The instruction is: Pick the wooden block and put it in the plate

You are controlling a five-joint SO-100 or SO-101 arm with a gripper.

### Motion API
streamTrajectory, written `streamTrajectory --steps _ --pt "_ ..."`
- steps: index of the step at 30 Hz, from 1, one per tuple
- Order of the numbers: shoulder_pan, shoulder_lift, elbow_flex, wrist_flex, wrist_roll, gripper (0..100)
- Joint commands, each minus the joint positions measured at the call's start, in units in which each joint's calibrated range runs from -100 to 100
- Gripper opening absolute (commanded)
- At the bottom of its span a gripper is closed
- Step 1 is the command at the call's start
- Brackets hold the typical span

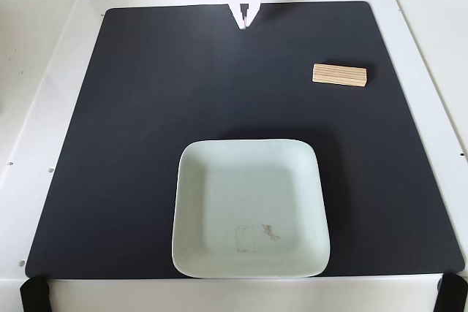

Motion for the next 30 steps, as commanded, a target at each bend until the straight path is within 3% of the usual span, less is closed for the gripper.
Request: streamTrajectory --steps 1,6,16,24,30 --pt "0.08 11.81 -13.58 -0.1 0.4 1" --pt "-2.16 31.04 -34.28 -0.01 1.04 1" --pt "-3.5 67.91 -71.07 -0.01 13.91 1" --pt "-5.3 83.5 -83.58 -0.01 30.67 1" --pt "-13.36 87.91 -85.02 -0.1 33.66 1"
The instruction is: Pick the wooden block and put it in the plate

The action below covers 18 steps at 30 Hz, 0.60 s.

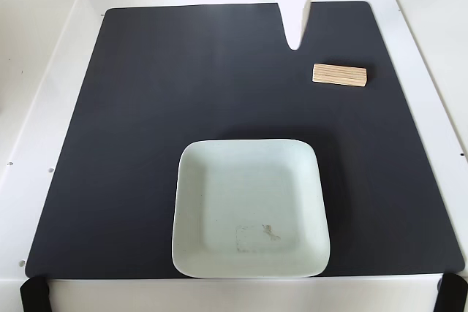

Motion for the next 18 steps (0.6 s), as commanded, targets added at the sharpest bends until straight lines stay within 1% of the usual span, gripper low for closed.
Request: streamTrajectory --steps 1,2,4,8,11,16,18 --pt "-4.66 0.2 -2.54 -0.18 1.06 1" --pt "-5.89 0.2 -2.54 -0.1 1.01 1" --pt "-7.57 0.12 -2.45 -0.1 1.06 5" --pt "-9.59 0.12 -1.1 -0.1 1.33 19" --pt "-9.59 0.12 0.88 -0.89 1.17 24" --pt "-9.03 1.22 1.33 -1.24 1.38 25" --pt "-9.47 2.66 1.96 -4.96 1.38 25"
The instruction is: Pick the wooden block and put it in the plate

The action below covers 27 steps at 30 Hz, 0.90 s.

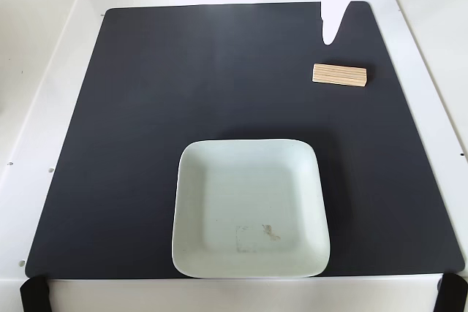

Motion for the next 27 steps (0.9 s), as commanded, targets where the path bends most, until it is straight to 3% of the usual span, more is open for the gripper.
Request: streamTrajectory --steps 1,7,27 --pt "-0.3 2.14 0.65 -6.25 0.44 25" --pt "0.04 8.24 -0.16 -14.56 0.6 25" --pt "-2.2 9.34 5.69 -15.0 1.19 25"
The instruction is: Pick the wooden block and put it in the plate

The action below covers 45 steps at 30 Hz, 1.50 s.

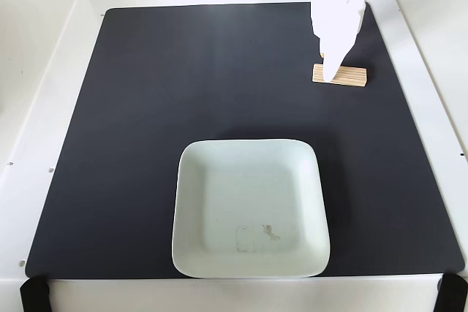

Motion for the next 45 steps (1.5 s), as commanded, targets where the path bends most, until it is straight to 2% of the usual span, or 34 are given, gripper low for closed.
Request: streamTrajectory --steps 1,7,16,27,30,34,37,45 --pt "-0.85 -0.18 0.15 -0.2 0.2 25" --pt "-0.96 2.44 -0.84 -0.47 0.2 25" --pt "-0.96 5.75 -1.38 -7.89 0.2 25" --pt "-1.97 6.43 -1.2 -8.78 0.2 25" --pt "-1.97 6.43 -1.11 -8.69 0.2 19" --pt "-1.75 5.92 -0.57 -8.33 0.2 0" --pt "-1.63 5.66 -0.3 -8.07 0.2 3" --pt "-0.07 2.44 1.32 -7.8 0.14 1"
